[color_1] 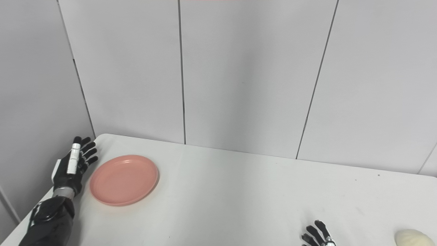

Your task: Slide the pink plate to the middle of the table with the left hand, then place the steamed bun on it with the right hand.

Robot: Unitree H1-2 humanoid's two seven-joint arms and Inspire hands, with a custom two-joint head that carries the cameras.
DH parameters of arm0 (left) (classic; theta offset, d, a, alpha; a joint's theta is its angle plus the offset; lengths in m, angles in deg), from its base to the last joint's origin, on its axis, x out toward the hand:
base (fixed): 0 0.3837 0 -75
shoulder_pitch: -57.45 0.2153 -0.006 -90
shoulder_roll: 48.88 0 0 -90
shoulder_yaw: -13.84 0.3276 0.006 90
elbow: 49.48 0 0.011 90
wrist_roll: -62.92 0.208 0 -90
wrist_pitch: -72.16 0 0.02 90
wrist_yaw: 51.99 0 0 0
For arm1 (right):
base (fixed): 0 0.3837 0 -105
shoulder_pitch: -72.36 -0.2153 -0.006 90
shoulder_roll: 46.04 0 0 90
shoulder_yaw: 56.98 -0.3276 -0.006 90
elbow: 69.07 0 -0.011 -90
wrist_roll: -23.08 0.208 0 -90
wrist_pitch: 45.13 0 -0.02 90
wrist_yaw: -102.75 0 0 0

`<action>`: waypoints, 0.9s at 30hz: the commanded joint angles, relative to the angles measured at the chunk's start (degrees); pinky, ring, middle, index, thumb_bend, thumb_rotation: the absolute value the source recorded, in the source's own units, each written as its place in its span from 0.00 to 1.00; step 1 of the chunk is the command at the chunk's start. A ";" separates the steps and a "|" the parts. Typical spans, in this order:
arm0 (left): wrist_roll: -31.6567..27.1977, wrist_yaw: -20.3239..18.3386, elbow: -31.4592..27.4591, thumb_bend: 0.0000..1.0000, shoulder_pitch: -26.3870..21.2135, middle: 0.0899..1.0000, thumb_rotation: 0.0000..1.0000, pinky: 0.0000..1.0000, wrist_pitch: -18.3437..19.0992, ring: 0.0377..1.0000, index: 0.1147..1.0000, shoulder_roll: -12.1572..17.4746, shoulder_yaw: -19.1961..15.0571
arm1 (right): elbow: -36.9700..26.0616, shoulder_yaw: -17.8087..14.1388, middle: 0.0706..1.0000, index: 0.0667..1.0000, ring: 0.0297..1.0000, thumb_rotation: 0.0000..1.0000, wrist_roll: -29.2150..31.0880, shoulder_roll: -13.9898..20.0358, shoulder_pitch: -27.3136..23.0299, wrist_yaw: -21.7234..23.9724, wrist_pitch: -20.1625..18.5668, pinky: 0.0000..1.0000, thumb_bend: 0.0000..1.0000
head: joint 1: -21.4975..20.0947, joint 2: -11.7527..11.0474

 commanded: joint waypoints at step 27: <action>-3.88 -9.75 -17.48 0.93 5.72 0.74 0.76 0.75 10.53 0.81 0.78 -3.53 4.11 | -2.02 1.15 0.82 0.95 0.76 0.99 -1.12 -0.73 0.14 -0.24 -0.23 0.75 0.63 | -1.66 1.31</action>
